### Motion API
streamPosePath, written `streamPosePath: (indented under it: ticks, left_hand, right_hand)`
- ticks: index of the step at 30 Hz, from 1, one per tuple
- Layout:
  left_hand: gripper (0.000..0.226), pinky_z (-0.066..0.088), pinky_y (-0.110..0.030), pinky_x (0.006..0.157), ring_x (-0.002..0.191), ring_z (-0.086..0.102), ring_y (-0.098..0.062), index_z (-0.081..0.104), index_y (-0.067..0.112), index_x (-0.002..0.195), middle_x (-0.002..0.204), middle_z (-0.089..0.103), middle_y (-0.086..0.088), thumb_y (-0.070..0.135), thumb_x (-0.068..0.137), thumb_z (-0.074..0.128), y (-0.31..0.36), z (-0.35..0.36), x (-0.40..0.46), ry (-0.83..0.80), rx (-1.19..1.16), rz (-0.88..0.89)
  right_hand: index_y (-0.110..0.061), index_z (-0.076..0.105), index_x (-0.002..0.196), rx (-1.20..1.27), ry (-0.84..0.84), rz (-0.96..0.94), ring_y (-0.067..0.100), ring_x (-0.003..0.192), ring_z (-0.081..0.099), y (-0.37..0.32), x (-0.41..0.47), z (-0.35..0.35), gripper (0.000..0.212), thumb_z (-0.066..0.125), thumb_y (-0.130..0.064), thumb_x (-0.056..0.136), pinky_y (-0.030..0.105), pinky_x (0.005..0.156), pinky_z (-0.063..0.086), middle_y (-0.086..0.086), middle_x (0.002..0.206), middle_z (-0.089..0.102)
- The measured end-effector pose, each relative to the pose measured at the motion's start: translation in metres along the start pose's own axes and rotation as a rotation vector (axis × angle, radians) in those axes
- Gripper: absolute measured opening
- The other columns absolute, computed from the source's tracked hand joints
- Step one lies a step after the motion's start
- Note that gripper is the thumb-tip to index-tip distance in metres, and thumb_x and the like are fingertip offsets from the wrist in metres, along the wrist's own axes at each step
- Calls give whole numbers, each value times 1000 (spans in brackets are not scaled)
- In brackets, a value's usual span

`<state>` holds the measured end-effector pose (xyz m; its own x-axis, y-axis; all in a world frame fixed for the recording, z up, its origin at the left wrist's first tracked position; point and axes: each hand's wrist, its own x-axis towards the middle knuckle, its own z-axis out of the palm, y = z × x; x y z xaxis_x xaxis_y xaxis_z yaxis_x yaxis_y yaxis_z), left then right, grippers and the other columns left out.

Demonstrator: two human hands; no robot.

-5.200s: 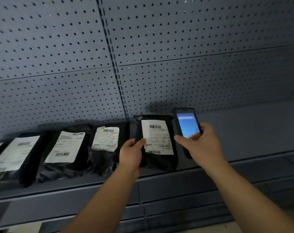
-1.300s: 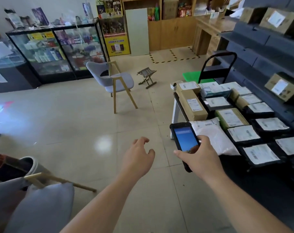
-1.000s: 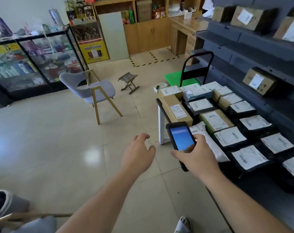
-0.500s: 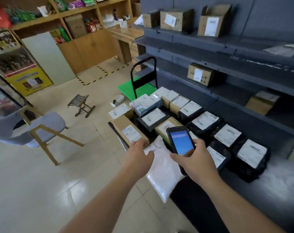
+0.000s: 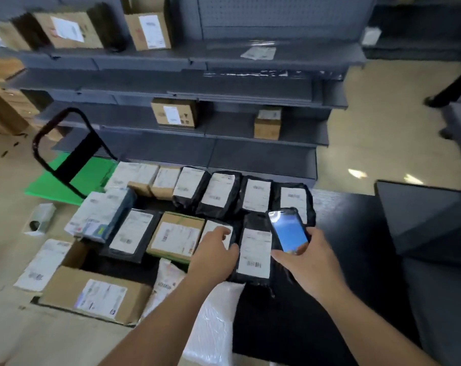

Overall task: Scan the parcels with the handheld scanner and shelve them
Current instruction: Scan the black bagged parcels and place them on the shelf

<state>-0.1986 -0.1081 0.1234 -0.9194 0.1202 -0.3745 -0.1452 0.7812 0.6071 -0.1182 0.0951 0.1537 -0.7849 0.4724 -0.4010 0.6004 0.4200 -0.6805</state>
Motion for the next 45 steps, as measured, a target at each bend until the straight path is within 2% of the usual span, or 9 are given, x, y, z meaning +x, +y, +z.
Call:
streamPosePath:
  ticks: [4, 9, 13, 20, 23, 31, 36, 40, 45]
  left_hand:
    - [50, 44, -27, 80, 86, 54, -3, 49, 20, 151, 147, 57, 1, 32, 103, 59, 21, 22, 33, -105, 34, 58]
    - [51, 43, -28, 85, 97, 56, -10, 48, 21, 151, 150, 55, 1, 33, 103, 58, 45, 53, 66, -175, 88, 61]
    - [50, 51, -32, 91, 113, 63, -21, 50, 18, 148, 144, 60, 0, 33, 101, 59, 70, 79, 90, -180, 94, 18]
    - [52, 53, -33, 88, 106, 63, -25, 49, 15, 148, 121, 62, 2, 31, 100, 58, 105, 120, 126, -175, 57, -112]
    - [55, 54, -40, 101, 118, 62, -29, 46, 14, 151, 136, 62, -5, 31, 101, 58, 109, 137, 147, -168, 47, -150]
    - [40, 44, -32, 78, 96, 58, -27, 52, 6, 137, 112, 59, -3, 24, 102, 56, 111, 185, 206, -156, 105, -193]
    - [55, 41, -33, 83, 112, 58, -33, 41, 6, 152, 142, 57, -15, 24, 102, 56, 112, 215, 241, -141, 41, -278]
    - [55, 42, -35, 79, 86, 53, -26, 39, 5, 153, 141, 56, -17, 22, 103, 55, 114, 230, 261, -103, -28, -381]
    - [62, 56, -43, 92, 108, 62, -38, 40, 5, 149, 135, 59, -17, 27, 95, 58, 117, 238, 278, -105, -48, -446]
  right_hand:
    - [-22, 42, 140, 2, 82, 114, 12, 81, 66, 28, 14, -12, 87, 87, -53, 72, 33, 61, 52, -7, 102, 60]
    - [-20, 40, 146, 26, 132, 180, 10, 82, 64, 54, 43, -28, 94, 88, -52, 73, 33, 61, 52, -5, 107, 60]
    - [-20, 39, 143, 25, 135, 219, 14, 86, 65, 73, 73, -39, 94, 89, -53, 70, 41, 71, 60, -2, 110, 60]
    - [-21, 40, 138, 35, 80, 215, 14, 86, 65, 101, 122, -56, 87, 88, -51, 72, 41, 71, 60, -4, 106, 60]
    - [-22, 39, 139, 37, 59, 210, 16, 90, 65, 111, 139, -55, 89, 87, -53, 70, 40, 72, 60, -3, 110, 59]
    - [-24, 41, 135, 75, 56, 251, 15, 90, 65, 140, 171, -47, 85, 88, -52, 69, 36, 72, 58, -3, 109, 61]
    - [-26, 43, 133, 91, 56, 302, 14, 91, 66, 153, 186, -34, 84, 88, -53, 67, 35, 69, 57, -4, 110, 62]
    - [-27, 43, 133, 80, 58, 328, 13, 90, 65, 156, 195, -30, 83, 87, -53, 67, 34, 69, 56, -5, 110, 62]
    - [-26, 43, 134, 70, 64, 342, 14, 93, 65, 154, 203, -29, 86, 87, -55, 67, 38, 76, 58, -3, 111, 62]
